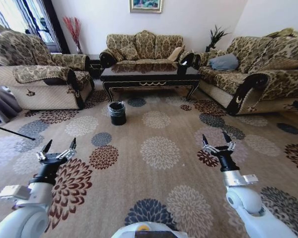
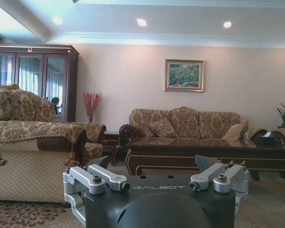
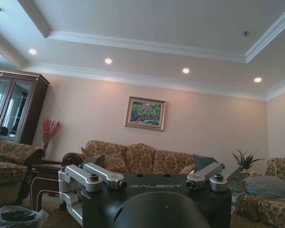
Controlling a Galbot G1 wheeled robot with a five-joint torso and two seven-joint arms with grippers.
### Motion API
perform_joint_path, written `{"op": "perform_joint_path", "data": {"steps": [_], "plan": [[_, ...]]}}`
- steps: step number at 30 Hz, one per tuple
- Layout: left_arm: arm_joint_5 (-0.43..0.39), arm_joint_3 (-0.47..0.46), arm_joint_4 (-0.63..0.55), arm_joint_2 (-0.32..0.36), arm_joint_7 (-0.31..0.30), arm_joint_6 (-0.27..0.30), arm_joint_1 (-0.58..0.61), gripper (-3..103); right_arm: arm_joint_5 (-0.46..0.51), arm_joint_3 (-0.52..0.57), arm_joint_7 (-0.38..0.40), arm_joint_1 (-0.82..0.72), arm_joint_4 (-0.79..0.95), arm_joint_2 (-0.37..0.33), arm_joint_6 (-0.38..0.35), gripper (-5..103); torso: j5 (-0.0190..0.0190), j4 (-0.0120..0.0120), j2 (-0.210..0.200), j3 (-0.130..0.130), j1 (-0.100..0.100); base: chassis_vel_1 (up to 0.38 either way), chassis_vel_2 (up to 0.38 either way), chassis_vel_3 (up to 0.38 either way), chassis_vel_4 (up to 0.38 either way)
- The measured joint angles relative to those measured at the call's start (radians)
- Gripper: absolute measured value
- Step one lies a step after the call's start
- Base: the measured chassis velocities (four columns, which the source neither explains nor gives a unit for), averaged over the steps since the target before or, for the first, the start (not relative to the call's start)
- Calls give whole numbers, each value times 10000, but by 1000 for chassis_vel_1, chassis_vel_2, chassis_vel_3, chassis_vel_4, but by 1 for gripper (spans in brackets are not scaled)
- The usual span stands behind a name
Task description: Move to the front of the table and pick up the trash from the floor, then place it into the trash bin.
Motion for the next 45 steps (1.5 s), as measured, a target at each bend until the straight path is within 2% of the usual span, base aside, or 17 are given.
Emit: {"op": "perform_joint_path", "data": {"steps": [10, 25, 28, 30, 33, 40, 45], "plan": [[24, 0, -91, -44, 6, -14, 33, 100, -36, 65, 76, -36, 152, 11, -14, 100, 0, 0, 373, 260, 110, 0, 0, 0, 0], [-25, -223, -201, -43, 5, 97, 99, 100, -79, 433, 370, -277, 587, -30, -633, 100, 1, 0, 934, 651, 287, 0, 0, 0, 0], [-395, -578, -299, 198, 5, 343, 41, 100, 172, 896, 829, -580, 1304, -145, -1524, 100, -1, 0, 1138, 795, 343, 0, 0, 0, 0], [-520, -680, -327, 273, 5, 444, 19, 100, 228, 997, 915, -639, 1434, -180, -1708, 100, -1, 0, 1176, 817, 358, 0, 0, 0, 0], [-934, -1174, -431, 612, 26, 887, -77, 100, 493, 1523, 1129, -948, 2086, -362, -2479, 100, -1, -1, 1337, 909, 423, 0, 0, 0, 0], [-1188, -1597, -476, 926, 223, 1319, -182, 100, 912, 2081, 1190, -1199, 2747, -603, -3036, 100, -2, 1, 1556, 1051, 503, 0, 0, 0, 0], [-1530, -1972, -505, 1193, 504, 1798, -427, 100, 1019, 2725, 527, -1455, 2835, -716, -3036, 100, 0, 0, 1882, 1263, 619, 0, 0, 0, 0]]}}
